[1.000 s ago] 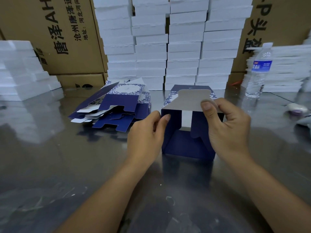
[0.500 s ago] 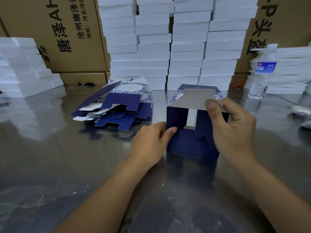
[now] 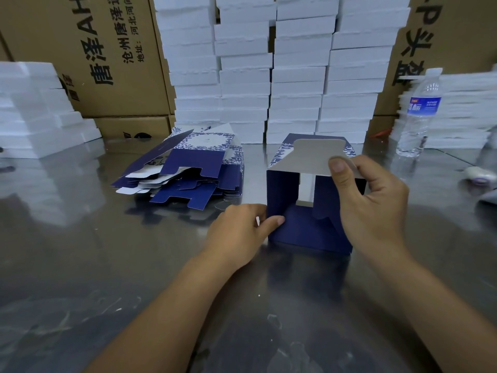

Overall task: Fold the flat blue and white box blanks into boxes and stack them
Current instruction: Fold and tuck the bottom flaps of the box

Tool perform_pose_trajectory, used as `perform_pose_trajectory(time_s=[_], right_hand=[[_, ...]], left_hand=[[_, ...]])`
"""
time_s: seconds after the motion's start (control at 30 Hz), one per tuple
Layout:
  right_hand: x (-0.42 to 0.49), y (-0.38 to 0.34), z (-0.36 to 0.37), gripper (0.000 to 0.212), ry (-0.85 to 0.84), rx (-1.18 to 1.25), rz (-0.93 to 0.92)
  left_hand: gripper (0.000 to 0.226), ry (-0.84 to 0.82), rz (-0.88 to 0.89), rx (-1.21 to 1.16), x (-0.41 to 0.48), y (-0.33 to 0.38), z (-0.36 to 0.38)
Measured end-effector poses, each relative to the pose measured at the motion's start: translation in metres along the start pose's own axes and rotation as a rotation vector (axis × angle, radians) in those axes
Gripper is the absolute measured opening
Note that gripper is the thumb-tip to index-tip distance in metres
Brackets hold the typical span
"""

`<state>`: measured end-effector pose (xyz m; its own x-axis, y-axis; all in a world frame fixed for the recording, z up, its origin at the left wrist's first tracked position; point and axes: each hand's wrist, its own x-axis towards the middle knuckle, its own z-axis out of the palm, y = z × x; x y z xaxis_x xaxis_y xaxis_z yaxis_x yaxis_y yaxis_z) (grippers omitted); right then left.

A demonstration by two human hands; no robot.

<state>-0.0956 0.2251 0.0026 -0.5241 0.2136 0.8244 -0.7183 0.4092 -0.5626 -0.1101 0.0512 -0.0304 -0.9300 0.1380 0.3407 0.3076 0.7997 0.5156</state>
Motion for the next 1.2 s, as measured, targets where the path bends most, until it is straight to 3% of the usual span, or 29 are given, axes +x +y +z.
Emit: perform_pose_trajectory(time_s=[0.2, 0.5, 0.77, 1.0, 1.2], right_hand=[[0.0003, -0.0007, -0.0005, 0.023, -0.008, 0.013, 0.012], [0.0003, -0.0023, -0.0005, 0.022, -0.018, 0.022, 0.024], [0.0, -0.0028, -0.0009, 0.027, -0.009, 0.028, 0.016], [0.0024, -0.0023, -0.0024, 0.039, 0.004, 0.073, 0.075], [0.0031, -0.0049, -0.0029, 0.038, 0.023, 0.138, 0.128]], left_hand=[[0.045, 0.029, 0.047, 0.054, -0.001, 0.0029, -0.0007], [0.039, -0.06, 0.001, 0.147, -0.0028, 0.0028, 0.0008], [0.032, -0.048, 0.003, 0.123, -0.0032, 0.0051, -0.0012], [0.04, -0.088, -0.007, 0.132, -0.0054, 0.0088, -0.0014], [0.028, -0.15, 0.009, 0.091, -0.0049, 0.0087, -0.0021]])
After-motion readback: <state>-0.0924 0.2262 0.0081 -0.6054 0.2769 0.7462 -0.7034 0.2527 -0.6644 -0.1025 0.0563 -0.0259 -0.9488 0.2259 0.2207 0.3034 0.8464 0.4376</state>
